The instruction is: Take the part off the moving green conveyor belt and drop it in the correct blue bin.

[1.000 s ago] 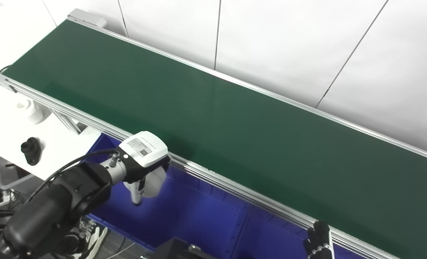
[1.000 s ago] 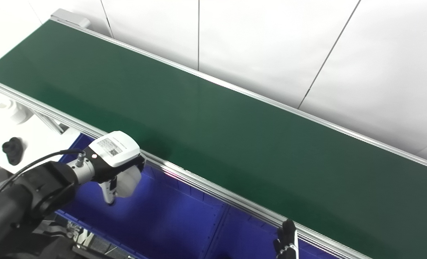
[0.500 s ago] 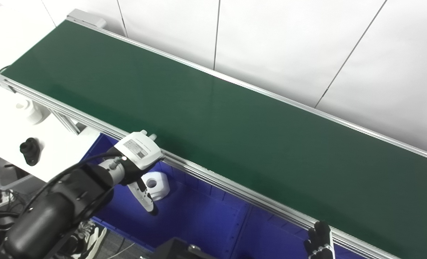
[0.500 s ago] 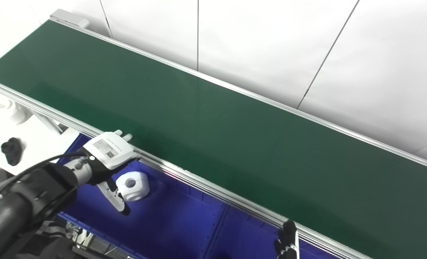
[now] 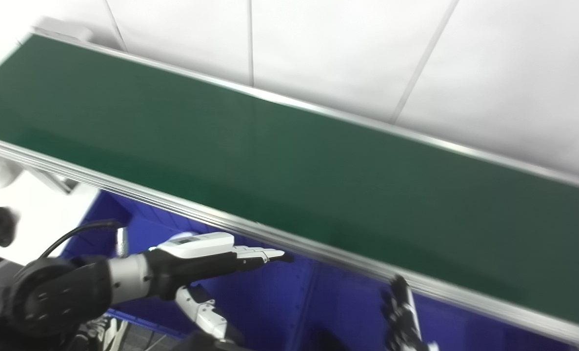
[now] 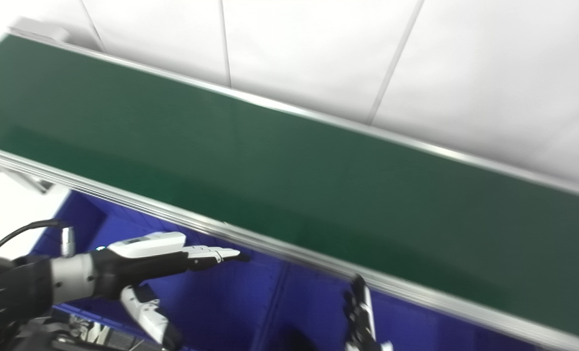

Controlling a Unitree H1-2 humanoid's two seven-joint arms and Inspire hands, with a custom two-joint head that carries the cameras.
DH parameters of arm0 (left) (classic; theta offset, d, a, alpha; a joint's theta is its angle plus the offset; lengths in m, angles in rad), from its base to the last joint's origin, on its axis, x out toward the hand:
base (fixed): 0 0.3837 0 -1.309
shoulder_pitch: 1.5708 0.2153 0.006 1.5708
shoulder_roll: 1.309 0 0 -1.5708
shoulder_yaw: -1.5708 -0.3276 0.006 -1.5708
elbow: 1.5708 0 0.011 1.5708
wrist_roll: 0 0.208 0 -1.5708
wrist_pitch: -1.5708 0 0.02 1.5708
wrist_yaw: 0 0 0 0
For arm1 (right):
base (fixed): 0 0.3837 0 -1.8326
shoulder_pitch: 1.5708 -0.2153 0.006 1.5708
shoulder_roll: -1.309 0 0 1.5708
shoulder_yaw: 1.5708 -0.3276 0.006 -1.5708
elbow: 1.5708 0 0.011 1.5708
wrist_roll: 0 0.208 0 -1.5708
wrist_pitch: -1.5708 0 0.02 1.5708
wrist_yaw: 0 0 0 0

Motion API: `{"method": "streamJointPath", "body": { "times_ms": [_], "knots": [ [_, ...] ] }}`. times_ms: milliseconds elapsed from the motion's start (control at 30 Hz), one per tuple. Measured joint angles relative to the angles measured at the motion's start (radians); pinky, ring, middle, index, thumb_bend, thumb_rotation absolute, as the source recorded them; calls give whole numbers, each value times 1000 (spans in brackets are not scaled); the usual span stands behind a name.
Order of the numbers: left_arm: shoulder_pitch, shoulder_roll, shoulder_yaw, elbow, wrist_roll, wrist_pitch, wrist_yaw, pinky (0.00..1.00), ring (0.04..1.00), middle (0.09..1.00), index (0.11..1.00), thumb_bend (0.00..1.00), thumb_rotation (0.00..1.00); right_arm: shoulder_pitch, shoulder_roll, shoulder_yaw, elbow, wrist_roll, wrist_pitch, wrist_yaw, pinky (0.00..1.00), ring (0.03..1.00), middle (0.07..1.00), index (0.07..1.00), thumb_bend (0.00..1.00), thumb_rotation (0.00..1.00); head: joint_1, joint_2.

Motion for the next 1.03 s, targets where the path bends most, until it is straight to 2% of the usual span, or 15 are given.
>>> {"method": "streamJointPath", "body": {
  "times_ms": [33, 67, 100, 133, 167, 200, 233, 267, 300, 400, 467, 633, 867, 1000, 1033],
  "knots": [
    [15, -15, -1, 0, -58, 8, 31, 1000, 1000, 1000, 1000, 936, 942, 0, 5, 3, 4, -7, 0, -3, 950, 931, 962, 957, 821, 993, -56, -3],
    [38, -53, 3, -1, -131, 24, 82, 1000, 1000, 1000, 1000, 928, 947, 0, 13, 10, 7, -23, 0, -11, 949, 930, 961, 956, 821, 992, -57, -3],
    [60, -96, 15, -6, -199, 48, 134, 1000, 1000, 1000, 1000, 887, 963, 1, 26, 19, 9, -39, 0, -21, 948, 929, 959, 954, 821, 983, -119, -9],
    [84, -152, 32, -14, -236, 69, 185, 1000, 1000, 1000, 1000, 812, 938, 1, 33, 18, 10, -55, 0, -21, 951, 932, 962, 954, 828, 981, -120, -9],
    [112, -226, 50, -25, -256, 91, 259, 1000, 1000, 1000, 1000, 763, 924, 2, 35, 19, 10, -74, 0, -33, 953, 935, 964, 955, 833, 980, -173, -14],
    [144, -301, 65, -35, -256, 106, 324, 1000, 1000, 1000, 1000, 738, 917, 2, 38, 19, 10, -95, 0, -48, 954, 936, 965, 955, 836, 979, -173, -14],
    [174, -382, 72, -43, -245, 110, 393, 1000, 1000, 1000, 1000, 586, 937, 3, 42, 19, 10, -118, -1, -64, 953, 941, 969, 955, 836, 972, -173, -14],
    [199, -427, 69, -45, -215, 94, 443, 1000, 1000, 1000, 1000, 534, 945, 4, 44, 18, 10, -135, -1, -80, 952, 942, 970, 955, 836, 969, -213, -18],
    [227, -450, 54, -33, -170, 63, 481, 1000, 1000, 1000, 1000, 521, 978, 3, 44, 18, 13, -149, -2, -95, 956, 951, 979, 962, 827, 966, -236, -20],
    [273, -435, -2, 56, -40, -45, 543, 1000, 1000, 1000, 1000, 518, 998, 1, 48, 22, 37, -167, -3, -128, 949, 956, 988, 966, 816, 962, -253, -25],
    [283, -435, -40, 100, 16, -75, 580, 1000, 1000, 1000, 1000, 535, 1000, 1, 49, 27, 53, -180, -5, -151, 950, 960, 992, 968, 814, 966, -255, -28],
    [284, -430, -100, 131, 53, -146, 636, 1000, 1000, 1000, 1000, 469, 1000, 1, 49, 28, 53, -195, -7, -191, 975, 969, 997, 976, 820, 979, -252, -31],
    [289, -371, -153, 158, 60, -158, 670, 1000, 1000, 1000, 1000, 508, 1000, 0, 48, 30, 51, -203, -7, -216, 961, 950, 982, 966, 829, 998, -273, 3],
    [288, -352, -181, 157, 79, -165, 686, 1000, 1000, 1000, 1000, 449, 1000, 0, 48, 30, 50, -207, -7, -218, 958, 954, 987, 971, 824, 1000, -278, 20],
    [289, -348, -187, 154, 83, -169, 690, 1000, 1000, 1000, 1000, 460, 1000, 0, 48, 30, 50, -208, -7, -218, 956, 953, 984, 970, 825, 1000, -281, 23]
  ]
}}
